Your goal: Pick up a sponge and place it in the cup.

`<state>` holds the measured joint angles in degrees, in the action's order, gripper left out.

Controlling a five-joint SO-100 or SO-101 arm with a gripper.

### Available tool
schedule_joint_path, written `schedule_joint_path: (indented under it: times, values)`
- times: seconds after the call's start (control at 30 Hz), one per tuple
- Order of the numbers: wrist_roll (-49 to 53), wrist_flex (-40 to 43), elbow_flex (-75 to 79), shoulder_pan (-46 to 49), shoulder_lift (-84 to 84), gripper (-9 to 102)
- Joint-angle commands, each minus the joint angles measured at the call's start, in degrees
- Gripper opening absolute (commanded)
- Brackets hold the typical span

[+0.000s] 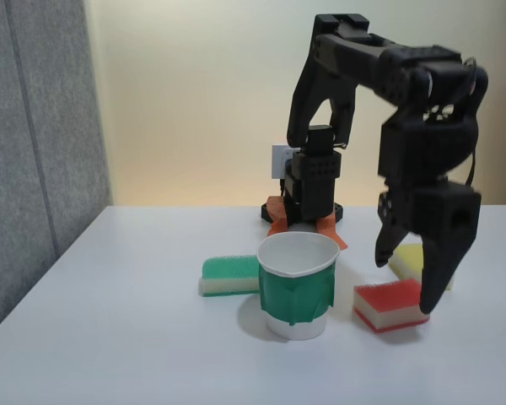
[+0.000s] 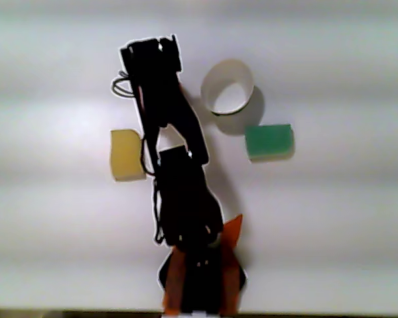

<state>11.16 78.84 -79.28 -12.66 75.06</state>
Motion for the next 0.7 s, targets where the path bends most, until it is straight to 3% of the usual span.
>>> schedule_joint_path:
  times: [0.0,0.33,0.4,0.57,0.67]
  values:
    - [1.4,-2.2,-3.1,-0.3,1.7,41]
    - [4.6,-12.2,-19.9,1.3,7.1,36]
    - [5.4,-12.7,-22.3,1.6,8.3,30]
    - [6.0,-12.3,-25.0,1.8,10.5,0]
    - [4.8,-11.3,-25.1,1.6,11.5,0]
